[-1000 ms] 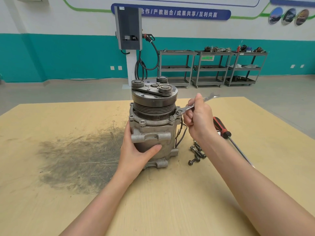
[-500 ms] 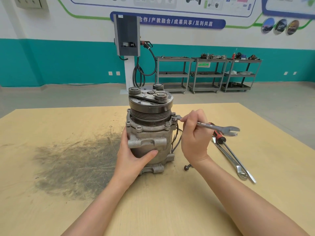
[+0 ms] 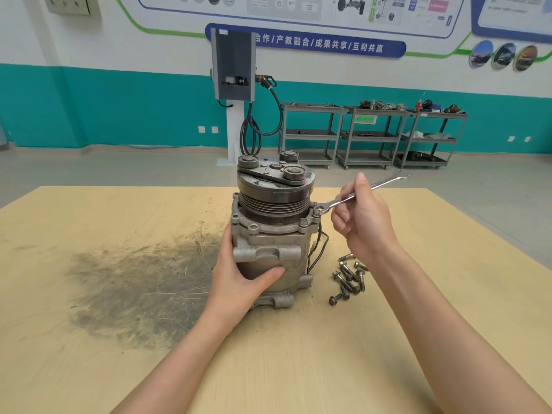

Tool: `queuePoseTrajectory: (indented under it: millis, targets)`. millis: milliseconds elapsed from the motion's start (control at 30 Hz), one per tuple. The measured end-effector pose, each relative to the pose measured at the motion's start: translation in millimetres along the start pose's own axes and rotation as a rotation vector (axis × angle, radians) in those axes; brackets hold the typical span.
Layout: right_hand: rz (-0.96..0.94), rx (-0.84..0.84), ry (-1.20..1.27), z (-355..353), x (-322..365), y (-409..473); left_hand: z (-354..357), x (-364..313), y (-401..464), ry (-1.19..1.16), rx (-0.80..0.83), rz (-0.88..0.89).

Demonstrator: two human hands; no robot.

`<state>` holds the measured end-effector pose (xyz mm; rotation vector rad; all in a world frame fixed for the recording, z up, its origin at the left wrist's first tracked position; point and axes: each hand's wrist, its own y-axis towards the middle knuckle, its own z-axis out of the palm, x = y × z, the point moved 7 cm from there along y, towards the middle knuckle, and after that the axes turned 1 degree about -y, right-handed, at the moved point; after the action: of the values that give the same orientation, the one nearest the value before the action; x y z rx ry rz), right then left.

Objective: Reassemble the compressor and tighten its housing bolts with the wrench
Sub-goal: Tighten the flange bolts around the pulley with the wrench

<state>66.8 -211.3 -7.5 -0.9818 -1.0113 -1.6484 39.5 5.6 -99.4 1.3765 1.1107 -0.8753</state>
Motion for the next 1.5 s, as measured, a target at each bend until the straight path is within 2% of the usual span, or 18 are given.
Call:
queuePoseTrajectory:
  millis: [133, 267, 500, 633, 733, 800, 933, 1100, 1233, 1333, 1500]
  targets:
    - [0.124, 0.064, 0.026, -1, -10, -1, 0, 0, 0, -0.003, 0.003, -0.003]
    - [0.05, 0.05, 0.033, 3, -10, -2, 0, 1, 0, 0.002, 0.001, -0.011]
    - [-0.468, -0.161, -0.182, 1, 9, -26, -1, 3, 0, 0.012, -0.007, -0.022]
    - [-0.849, -0.145, -0.463, 15, 29, -49, -1, 2, 0, 0.016, -0.008, -0.016]
    - [-0.939, -0.124, -0.511, 23, 33, -56, -1, 1, -1, 0.017, -0.006, -0.011]
    - [-0.82, -0.082, -0.385, 23, 33, -50, -1, 0, -1, 0.015, -0.005, -0.011]
    - [-0.464, -0.096, -0.15, 6, 26, -24, -1, 0, 0, 0.006, -0.005, -0.001]
    - [-0.118, -0.026, -0.114, -4, 7, -1, -1, -2, -1, 0.006, -0.001, 0.004]
    - [0.122, 0.038, 0.027, -4, -7, 0, 0, -2, -1, 0.0, -0.003, -0.005]
    - [0.235, 0.1, 0.1, -2, -15, -2, -1, -2, -1, -0.002, -0.004, -0.008]
    - [0.289, 0.185, 0.124, 4, -17, -3, 0, -3, -2, 0.008, -0.003, -0.006]
